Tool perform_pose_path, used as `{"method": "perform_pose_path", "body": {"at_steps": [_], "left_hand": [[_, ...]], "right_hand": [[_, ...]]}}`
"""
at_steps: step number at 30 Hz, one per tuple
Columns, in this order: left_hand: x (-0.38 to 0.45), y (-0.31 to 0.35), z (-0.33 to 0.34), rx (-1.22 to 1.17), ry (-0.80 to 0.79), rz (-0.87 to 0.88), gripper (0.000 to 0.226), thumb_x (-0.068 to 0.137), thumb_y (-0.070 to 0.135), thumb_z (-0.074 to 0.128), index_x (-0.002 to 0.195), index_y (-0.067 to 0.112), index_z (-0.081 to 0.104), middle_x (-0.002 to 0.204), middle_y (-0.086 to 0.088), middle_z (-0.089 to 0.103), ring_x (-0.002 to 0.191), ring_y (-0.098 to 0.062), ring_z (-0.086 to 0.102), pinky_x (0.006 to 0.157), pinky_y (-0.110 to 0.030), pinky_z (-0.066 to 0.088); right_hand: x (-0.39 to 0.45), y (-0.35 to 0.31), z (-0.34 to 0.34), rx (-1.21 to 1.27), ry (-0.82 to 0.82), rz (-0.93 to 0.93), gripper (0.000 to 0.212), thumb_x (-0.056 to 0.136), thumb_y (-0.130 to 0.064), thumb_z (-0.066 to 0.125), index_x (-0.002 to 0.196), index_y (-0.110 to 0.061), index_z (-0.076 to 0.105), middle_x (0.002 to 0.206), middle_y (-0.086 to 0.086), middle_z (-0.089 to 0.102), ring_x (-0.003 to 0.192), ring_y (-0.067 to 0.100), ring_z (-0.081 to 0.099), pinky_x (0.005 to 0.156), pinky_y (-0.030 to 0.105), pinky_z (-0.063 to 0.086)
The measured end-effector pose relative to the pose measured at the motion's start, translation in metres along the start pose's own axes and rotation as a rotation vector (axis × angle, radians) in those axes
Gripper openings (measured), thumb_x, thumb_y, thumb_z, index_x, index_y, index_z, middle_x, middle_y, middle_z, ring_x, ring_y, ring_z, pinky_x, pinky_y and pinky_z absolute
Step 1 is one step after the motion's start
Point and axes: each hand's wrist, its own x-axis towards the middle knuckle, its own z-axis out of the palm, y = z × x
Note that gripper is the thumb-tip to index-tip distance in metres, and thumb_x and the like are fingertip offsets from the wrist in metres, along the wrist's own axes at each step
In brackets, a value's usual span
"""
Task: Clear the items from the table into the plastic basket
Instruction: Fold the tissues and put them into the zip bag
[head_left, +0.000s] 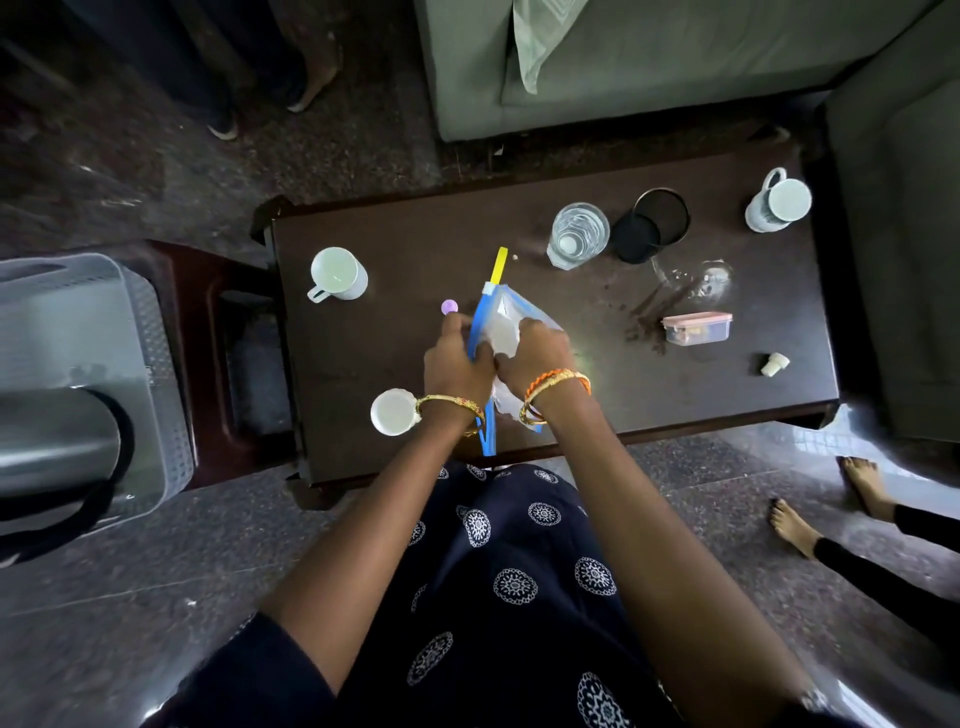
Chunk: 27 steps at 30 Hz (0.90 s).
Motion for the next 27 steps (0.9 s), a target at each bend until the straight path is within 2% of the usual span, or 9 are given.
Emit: {"method": "perform_pose_path", "body": {"at_steps": [5,10,13,15,17,20,22,24,27], "left_hand": [[-0.008,0.002,0.003,-0.065,-0.048,0.06,0.013,0.086,0.012,0.053,0.099,0.01,0.055,0.088,-0.009,0.072,0.082,-0.031,0.065,0.065,-0.022,0.041],[-0.011,0.01,0.005,-0.282,-0.316,0.006,0.009,0.085,0.025,0.06,0.092,0.023,0.057,0.1,-0.005,0.072,0.073,-0.015,0.07,0.063,-0.024,0.055],[-0.009,0.006,0.001,-0.567,-0.449,-0.157,0.011,0.088,0.017,0.051,0.094,0.024,0.056,0.11,-0.007,0.067,0.071,-0.019,0.072,0.056,-0.027,0.057],[0.0,-0.005,-0.001,-0.381,-0.375,-0.097,0.032,0.083,0.011,0.055,0.112,0.022,0.049,0.129,-0.006,0.056,0.098,-0.022,0.066,0.081,-0.042,0.057],[0.018,-0.013,0.001,0.085,-0.358,0.118,0.075,0.074,0.012,0.065,0.137,0.025,0.027,0.151,-0.006,0.027,0.134,-0.024,0.035,0.112,-0.045,0.033],[0.043,0.001,0.01,0.525,-0.502,0.372,0.116,0.061,0.019,0.075,0.145,0.035,-0.004,0.159,0.001,-0.004,0.146,-0.025,-0.001,0.115,-0.051,0.018],[0.058,0.016,0.021,0.643,-0.718,0.414,0.112,0.061,0.015,0.075,0.143,0.038,0.002,0.157,-0.001,0.013,0.146,-0.027,0.008,0.11,-0.048,0.029],[0.071,0.028,0.028,0.59,-0.96,0.311,0.087,0.066,0.005,0.072,0.137,0.031,0.029,0.14,-0.005,0.045,0.127,-0.026,0.043,0.097,-0.038,0.045],[0.08,0.036,0.034,0.575,-1.04,0.245,0.054,0.07,0.002,0.072,0.118,0.018,0.053,0.117,-0.005,0.06,0.103,-0.022,0.056,0.083,-0.03,0.046]], "right_hand": [[0.022,0.005,0.011,-0.009,-0.017,0.051,0.028,0.089,-0.013,0.053,0.113,0.0,0.053,0.115,0.018,0.063,0.109,0.034,0.058,0.079,0.031,0.042],[0.02,0.034,0.011,0.122,0.11,0.15,0.014,0.084,-0.003,0.055,0.071,-0.007,0.054,0.081,0.013,0.064,0.082,0.026,0.055,0.067,0.032,0.04],[0.017,0.059,0.001,0.299,0.142,0.246,0.016,0.094,-0.01,0.047,0.086,-0.003,0.06,0.086,0.013,0.061,0.086,0.026,0.055,0.071,0.023,0.041],[0.015,0.072,-0.006,0.614,0.052,0.317,0.029,0.098,-0.011,0.036,0.077,-0.013,0.054,0.089,0.016,0.068,0.087,0.031,0.06,0.083,0.034,0.048],[0.009,0.079,-0.012,0.811,0.012,0.327,0.037,0.099,-0.009,0.037,0.063,-0.016,0.046,0.057,0.01,0.058,0.057,0.018,0.055,0.06,0.029,0.049],[0.004,0.087,-0.021,0.764,-0.053,0.28,0.048,0.096,-0.005,0.04,0.053,-0.018,0.056,0.046,-0.004,0.051,0.039,0.008,0.051,0.041,0.018,0.044],[-0.002,0.087,-0.03,0.589,-0.129,0.21,0.04,0.099,-0.013,0.036,0.068,-0.022,0.059,0.069,-0.001,0.059,0.062,0.011,0.057,0.06,0.024,0.05],[-0.003,0.092,-0.042,0.391,-0.22,0.098,0.022,0.098,-0.018,0.04,0.091,-0.014,0.06,0.095,0.01,0.062,0.086,0.023,0.059,0.079,0.034,0.047],[-0.001,0.109,-0.058,0.001,-0.195,-0.091,0.024,0.092,-0.014,0.055,0.112,-0.007,0.065,0.117,0.019,0.065,0.108,0.036,0.058,0.093,0.038,0.046]]}}
